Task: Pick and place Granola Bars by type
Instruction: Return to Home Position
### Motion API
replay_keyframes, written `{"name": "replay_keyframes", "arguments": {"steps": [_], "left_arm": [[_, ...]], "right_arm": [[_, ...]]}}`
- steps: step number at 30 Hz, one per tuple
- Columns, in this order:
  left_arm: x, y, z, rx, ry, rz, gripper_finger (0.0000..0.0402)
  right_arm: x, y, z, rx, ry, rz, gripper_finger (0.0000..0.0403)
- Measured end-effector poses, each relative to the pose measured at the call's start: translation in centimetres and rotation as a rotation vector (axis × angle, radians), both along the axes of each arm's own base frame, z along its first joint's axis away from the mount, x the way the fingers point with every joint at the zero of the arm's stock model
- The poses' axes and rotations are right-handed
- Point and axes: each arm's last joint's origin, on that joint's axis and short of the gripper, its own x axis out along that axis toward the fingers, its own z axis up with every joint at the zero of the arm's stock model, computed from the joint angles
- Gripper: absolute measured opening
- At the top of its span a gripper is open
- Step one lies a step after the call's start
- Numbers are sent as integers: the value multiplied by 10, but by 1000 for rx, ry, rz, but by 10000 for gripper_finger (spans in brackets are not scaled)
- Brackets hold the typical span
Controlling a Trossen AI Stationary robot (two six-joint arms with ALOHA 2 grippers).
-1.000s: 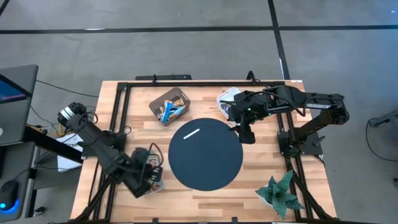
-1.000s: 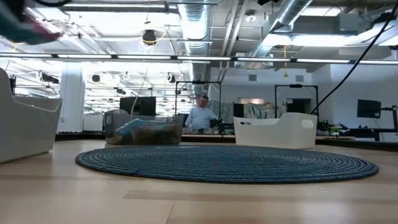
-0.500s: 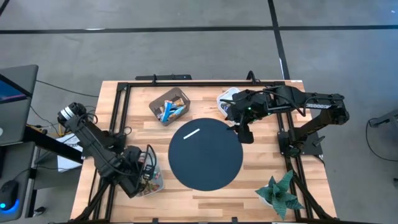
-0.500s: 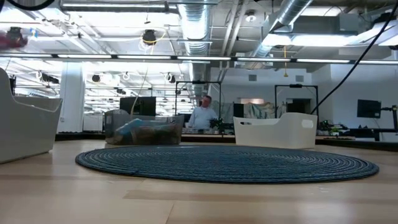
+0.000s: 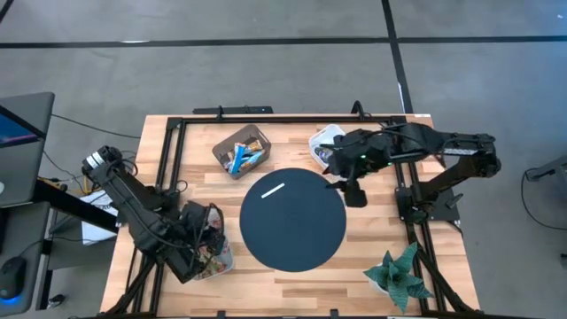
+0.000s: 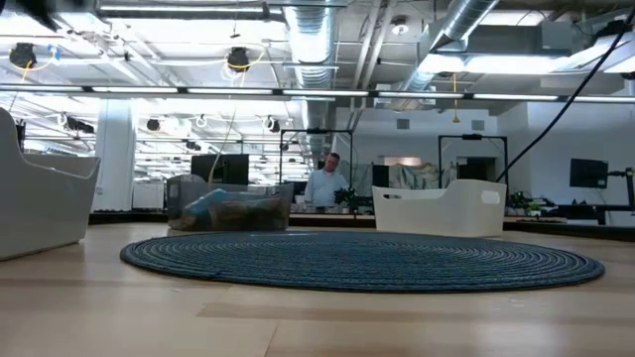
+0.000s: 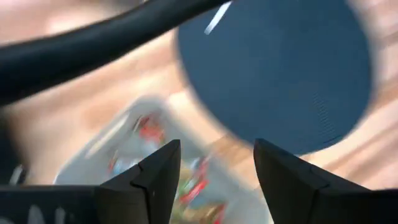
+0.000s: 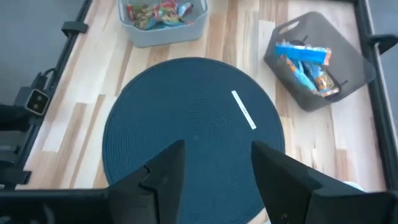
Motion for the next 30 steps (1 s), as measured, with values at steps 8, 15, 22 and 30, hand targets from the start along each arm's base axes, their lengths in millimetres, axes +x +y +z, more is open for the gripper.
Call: {"name": "replay_keyframes", "arguments": {"steps": [8,15,22,30], "left_arm": [[11,4,77,405,-358,-211,198],[12,15,130,739,-451,-253,199],[37,33,143,893,-360,-227,199],[53,53,145,910,-265,-247,199]], "right_arm": [[-49,-5,32,-58,-148,11,177],[-107,-11,60,-39,-324,-122,177],[-159,-17,71,14,-413,-222,177],[-215,-22,58,37,-558,-267,177]]}}
